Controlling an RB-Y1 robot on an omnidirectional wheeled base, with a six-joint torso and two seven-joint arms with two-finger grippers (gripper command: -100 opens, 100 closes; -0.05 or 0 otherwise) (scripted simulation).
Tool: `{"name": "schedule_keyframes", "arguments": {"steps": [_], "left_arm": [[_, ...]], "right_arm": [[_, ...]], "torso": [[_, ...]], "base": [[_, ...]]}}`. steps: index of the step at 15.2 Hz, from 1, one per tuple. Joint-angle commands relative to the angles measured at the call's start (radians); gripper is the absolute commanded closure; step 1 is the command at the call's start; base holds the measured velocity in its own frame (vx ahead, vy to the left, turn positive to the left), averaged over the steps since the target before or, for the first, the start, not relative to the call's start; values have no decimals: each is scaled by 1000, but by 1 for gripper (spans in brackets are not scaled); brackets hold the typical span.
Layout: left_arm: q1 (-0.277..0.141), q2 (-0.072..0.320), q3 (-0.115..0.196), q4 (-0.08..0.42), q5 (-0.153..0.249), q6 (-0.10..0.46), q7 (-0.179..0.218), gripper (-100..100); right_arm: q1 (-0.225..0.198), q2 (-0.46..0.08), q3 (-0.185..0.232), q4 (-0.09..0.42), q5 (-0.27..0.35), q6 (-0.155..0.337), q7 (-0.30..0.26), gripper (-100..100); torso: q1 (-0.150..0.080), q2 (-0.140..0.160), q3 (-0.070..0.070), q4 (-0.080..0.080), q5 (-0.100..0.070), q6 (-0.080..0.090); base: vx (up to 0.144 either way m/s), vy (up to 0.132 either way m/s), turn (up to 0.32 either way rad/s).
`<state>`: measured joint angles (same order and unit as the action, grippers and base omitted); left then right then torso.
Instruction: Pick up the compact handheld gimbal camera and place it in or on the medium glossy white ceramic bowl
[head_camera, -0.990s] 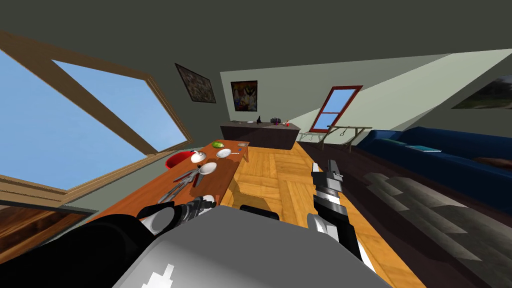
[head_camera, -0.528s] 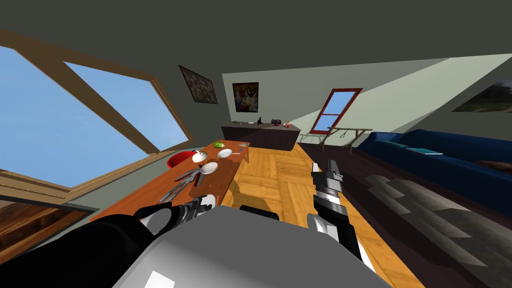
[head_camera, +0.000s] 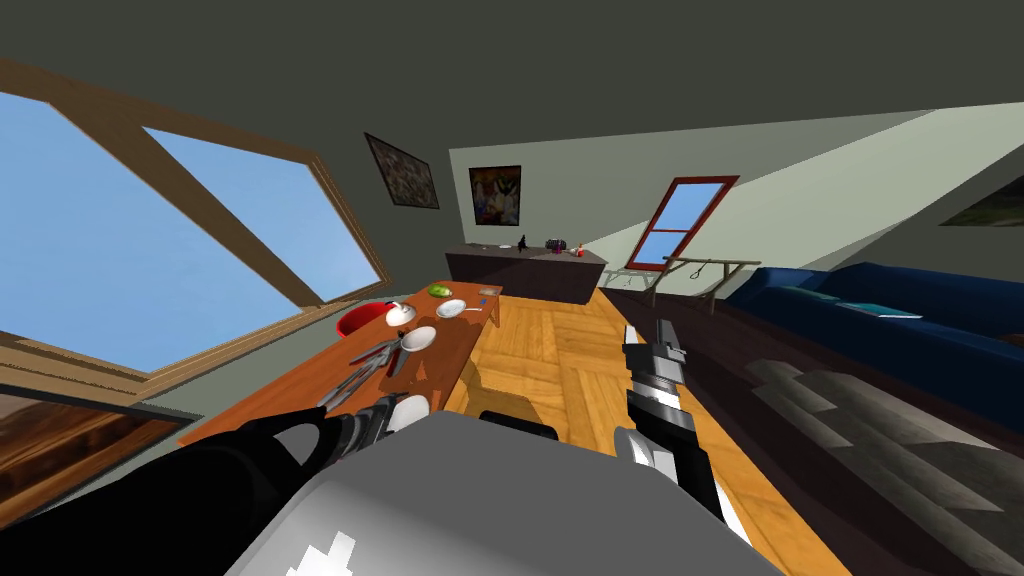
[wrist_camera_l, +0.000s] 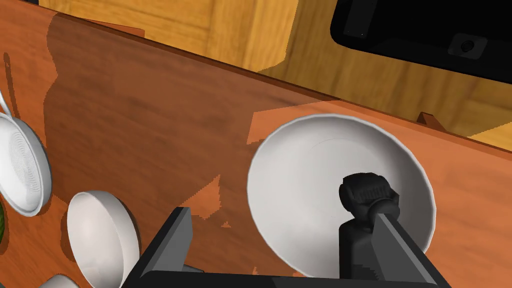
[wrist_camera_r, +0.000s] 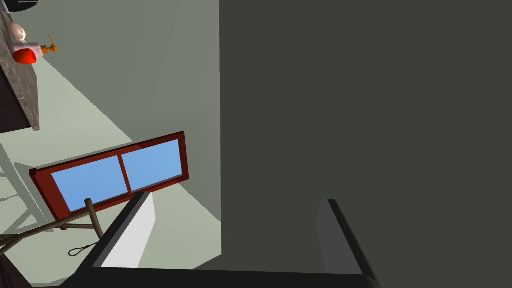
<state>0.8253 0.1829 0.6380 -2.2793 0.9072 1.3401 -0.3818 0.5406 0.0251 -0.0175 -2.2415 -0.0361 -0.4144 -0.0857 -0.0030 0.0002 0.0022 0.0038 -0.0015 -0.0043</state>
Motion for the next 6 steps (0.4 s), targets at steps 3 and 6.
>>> {"name": "schedule_keyframes", "arguments": {"steps": [3, 6], "left_arm": [[2, 0, 3, -4, 3, 6, 0, -100], [2, 0, 3, -4, 3, 6, 0, -100]], "right_arm": [[0, 0, 0, 0, 0, 0, 0, 0], [0, 0, 0, 0, 0, 0, 0, 0]], "torso": [[0, 2, 1, 0, 0, 0], [0, 4, 2, 1, 0, 0]], "base": [[19, 3, 7], [0, 0, 0]]}}
